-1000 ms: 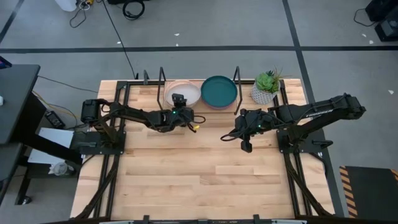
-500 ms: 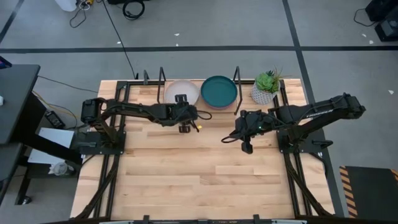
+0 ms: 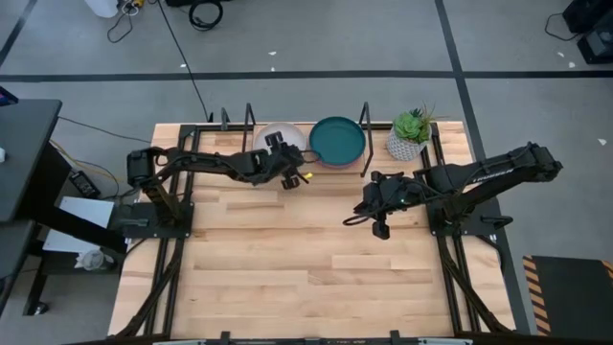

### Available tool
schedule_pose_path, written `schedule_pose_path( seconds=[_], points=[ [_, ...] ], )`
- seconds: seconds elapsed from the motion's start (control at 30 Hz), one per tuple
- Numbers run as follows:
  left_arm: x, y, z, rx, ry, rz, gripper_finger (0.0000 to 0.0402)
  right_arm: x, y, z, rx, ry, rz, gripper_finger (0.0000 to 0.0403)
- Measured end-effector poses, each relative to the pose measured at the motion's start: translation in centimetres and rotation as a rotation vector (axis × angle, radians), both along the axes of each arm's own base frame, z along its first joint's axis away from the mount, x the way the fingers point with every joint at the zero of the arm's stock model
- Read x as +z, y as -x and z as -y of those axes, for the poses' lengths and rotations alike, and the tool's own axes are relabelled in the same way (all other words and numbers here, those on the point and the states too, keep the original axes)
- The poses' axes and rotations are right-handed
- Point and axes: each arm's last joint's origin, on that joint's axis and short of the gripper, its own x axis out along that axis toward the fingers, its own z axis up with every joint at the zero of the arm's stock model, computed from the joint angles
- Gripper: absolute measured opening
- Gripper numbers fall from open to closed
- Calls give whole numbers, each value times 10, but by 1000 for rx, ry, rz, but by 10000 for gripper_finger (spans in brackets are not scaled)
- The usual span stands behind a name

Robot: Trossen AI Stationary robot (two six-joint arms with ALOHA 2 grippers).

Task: Place and stack plates onto a shelf
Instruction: Return to Home Position

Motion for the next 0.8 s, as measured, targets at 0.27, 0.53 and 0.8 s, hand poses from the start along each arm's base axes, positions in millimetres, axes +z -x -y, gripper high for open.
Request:
schedule_pose_path(
  seconds=[0.27, 0.53, 0.8],
  points=[
    [-18, 15, -4, 5, -35, -36, 192, 0, 0, -2, 14, 4, -2, 41],
    [54, 29, 38, -167, -22, 226, 191, -1, 0, -2, 31, 57, 20, 41],
    [52, 88, 84, -428, 173, 496, 153, -32, 16, -1, 61, 46, 231, 33]
  ],
)
